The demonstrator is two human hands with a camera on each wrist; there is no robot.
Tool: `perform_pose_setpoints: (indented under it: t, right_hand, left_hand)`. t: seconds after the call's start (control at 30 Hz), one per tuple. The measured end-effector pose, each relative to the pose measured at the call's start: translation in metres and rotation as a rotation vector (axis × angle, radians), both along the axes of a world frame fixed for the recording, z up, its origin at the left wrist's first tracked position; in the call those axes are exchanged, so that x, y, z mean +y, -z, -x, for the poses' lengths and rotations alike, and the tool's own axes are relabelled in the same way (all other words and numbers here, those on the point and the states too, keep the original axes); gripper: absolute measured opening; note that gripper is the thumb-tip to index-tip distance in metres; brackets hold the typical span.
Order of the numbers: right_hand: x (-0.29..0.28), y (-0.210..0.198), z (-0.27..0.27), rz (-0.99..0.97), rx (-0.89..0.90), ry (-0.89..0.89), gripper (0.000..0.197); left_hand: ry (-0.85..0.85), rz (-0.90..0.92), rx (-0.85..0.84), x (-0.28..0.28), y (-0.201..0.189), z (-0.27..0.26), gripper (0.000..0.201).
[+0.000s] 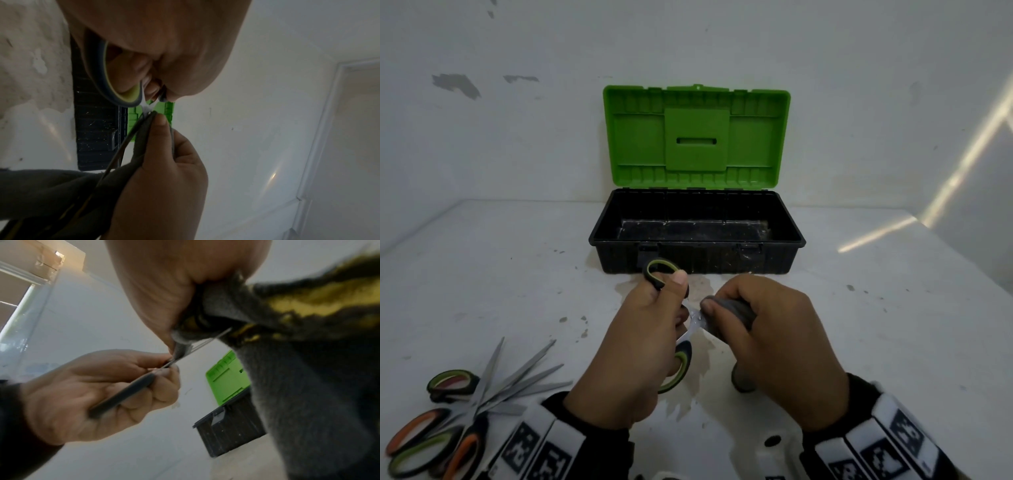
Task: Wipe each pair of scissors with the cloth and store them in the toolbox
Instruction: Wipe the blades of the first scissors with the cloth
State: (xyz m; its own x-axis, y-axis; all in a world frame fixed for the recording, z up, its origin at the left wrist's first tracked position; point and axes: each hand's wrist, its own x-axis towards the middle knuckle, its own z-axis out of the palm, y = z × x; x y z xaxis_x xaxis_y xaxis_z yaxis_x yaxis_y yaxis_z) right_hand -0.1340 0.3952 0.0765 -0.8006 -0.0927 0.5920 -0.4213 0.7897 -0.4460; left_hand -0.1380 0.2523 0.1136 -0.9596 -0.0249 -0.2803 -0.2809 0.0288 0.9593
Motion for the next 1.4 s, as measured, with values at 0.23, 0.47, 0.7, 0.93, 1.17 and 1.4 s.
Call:
perform_pose_setpoints:
  t: [0.23,0.47,0.7,0.93,1.17,1.4]
  right_hand:
    - [0.001,0.001,0.000,-0.017,0.019,-0.002,0.021]
    - [0.019,-0.011,0.016,0.049,0.048,0.085,0.015]
    - [0.008,-0.022,-0.001,0.016,0.042,-0.038,0.011]
    - [0.011,-0.013,0.012,-0.034,0.042,0.037,0.019]
    - [0.008,-0.014,0.004,-0.040,0.108,0.040,0.017]
    - [0.037,-0.018,0.018,0.161,0.051,0.207,0.022]
  left_hand:
    - [0.003,-0.001,-0.041,0.001,-0.001,-0.001,0.050]
    - [-0.027,-0.025,-0.052,0.000,-0.003,-0.004,0.038]
    - [-0.023,-0.069,-0.010,0.001,0.000,0.002,0.047]
    - [-0.067,-0.060,0.029,0.007,0.001,-0.003,0.027]
    - [-0.060,-0.028,0.134,0.005,0.006,-0.004,0.033]
    - [-0.049,-0.107,0.058,0.007,0.013,-0.004,0.032]
